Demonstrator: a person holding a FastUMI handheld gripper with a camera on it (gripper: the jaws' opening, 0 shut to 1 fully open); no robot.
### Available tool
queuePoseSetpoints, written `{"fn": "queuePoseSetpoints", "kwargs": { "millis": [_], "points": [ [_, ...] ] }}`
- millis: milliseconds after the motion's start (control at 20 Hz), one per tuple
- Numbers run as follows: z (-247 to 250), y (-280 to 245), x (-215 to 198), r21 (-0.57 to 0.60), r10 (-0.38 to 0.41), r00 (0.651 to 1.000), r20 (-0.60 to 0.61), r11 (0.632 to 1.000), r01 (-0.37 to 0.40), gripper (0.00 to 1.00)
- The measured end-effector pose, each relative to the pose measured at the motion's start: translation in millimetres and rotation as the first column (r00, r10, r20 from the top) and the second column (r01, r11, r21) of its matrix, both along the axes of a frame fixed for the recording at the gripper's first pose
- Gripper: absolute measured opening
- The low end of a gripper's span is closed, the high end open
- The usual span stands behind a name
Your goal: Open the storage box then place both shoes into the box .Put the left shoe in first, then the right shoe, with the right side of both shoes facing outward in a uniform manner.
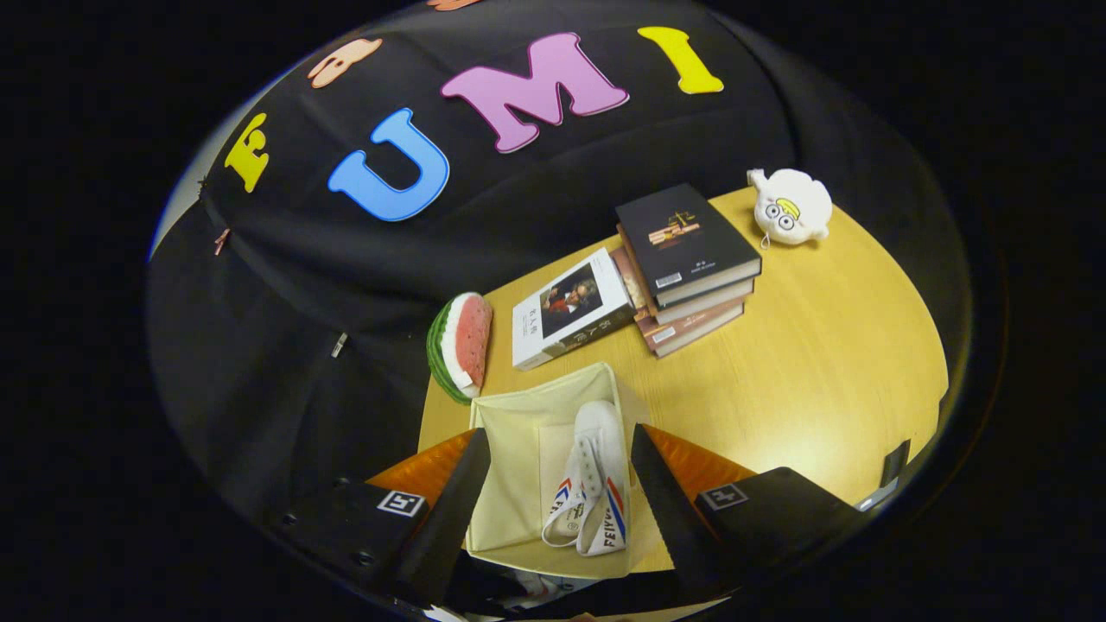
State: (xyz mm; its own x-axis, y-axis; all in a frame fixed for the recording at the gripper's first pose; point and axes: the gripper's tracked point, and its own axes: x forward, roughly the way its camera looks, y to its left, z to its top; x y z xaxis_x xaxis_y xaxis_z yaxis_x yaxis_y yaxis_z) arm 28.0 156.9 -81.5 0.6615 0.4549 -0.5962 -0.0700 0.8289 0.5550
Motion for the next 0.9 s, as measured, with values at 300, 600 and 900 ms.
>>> {"fn": "queuePoseSetpoints", "kwargs": {
  "millis": [300,600,900],
  "points": [
    [58,-65,23,-0.139,-0.052,0.955,0.292,0.986,0.096,0.99],
    [111,-126,40,-0.220,-0.042,0.845,0.534,0.958,0.186,0.99],
    [131,-200,47,-0.256,-0.067,0.720,0.691,0.908,0.331,0.98]
  ]
}}
